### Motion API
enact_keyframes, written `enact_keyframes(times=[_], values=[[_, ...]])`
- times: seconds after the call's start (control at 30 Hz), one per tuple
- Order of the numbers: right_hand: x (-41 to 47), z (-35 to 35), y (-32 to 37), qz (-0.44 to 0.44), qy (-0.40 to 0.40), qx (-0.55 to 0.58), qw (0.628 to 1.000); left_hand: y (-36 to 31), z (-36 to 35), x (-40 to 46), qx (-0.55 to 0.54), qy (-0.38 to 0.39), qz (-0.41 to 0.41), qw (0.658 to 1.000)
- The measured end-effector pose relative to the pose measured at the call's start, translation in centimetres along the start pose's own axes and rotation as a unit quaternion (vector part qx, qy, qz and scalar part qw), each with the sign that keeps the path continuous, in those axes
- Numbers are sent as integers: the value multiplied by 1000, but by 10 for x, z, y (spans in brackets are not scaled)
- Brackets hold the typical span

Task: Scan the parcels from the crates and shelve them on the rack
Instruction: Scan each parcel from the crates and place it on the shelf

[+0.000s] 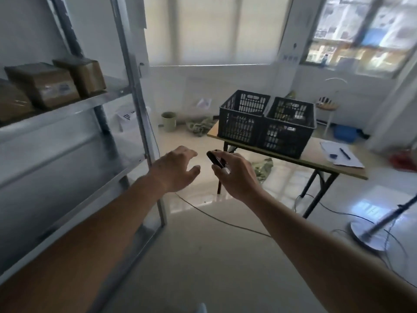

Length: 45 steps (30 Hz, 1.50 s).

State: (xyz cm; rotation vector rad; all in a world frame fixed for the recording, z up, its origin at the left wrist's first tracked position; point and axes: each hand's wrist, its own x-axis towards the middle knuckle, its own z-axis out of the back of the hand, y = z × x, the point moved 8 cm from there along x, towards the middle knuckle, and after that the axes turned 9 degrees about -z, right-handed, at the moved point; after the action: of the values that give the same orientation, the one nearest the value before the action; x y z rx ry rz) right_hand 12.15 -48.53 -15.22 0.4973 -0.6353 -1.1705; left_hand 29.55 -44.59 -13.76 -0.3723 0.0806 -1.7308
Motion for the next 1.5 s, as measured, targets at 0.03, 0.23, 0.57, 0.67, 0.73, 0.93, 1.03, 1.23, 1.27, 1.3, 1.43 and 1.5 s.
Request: enact_keyframes(times=[0.03, 0.23, 0.57, 0.67, 0.73, 0.93, 1.03, 1.23, 1.27, 1.3, 1.43, 1.5], values=[[12, 9, -13, -10, -7, 0, 1000, -7, -6, 22, -1, 5, -16, 1000], [93, 54, -83, -70, -49, -2, 996, -36, -40, 153, -18, 23, -89, 996], [196, 118, -198, -154, -115, -4, 981, -86, -103, 336, -40, 71, -184, 980], [228, 136, -244, -174, -125, 0, 977, -106, -131, 389, -47, 87, -196, 976], [252, 149, -275, -178, -125, 2, 976, -119, -148, 426, -45, 91, -196, 975], [331, 194, -367, -184, -122, 13, 975, -156, -199, 536, -48, 101, -179, 978], [370, 211, -404, -185, -108, 14, 977, -168, -221, 581, -46, 105, -174, 978], [436, 221, -458, -184, -82, 3, 980, -177, -258, 651, -28, 127, -173, 976], [448, 219, -466, -182, -75, 1, 980, -176, -264, 662, -25, 131, -174, 976], [461, 219, -474, -181, -71, 0, 981, -175, -269, 675, -23, 134, -175, 975], [518, 214, -503, -184, -68, -1, 981, -166, -294, 731, -16, 145, -182, 973], [548, 208, -517, -189, -66, -4, 980, -157, -309, 761, -21, 155, -181, 971]])
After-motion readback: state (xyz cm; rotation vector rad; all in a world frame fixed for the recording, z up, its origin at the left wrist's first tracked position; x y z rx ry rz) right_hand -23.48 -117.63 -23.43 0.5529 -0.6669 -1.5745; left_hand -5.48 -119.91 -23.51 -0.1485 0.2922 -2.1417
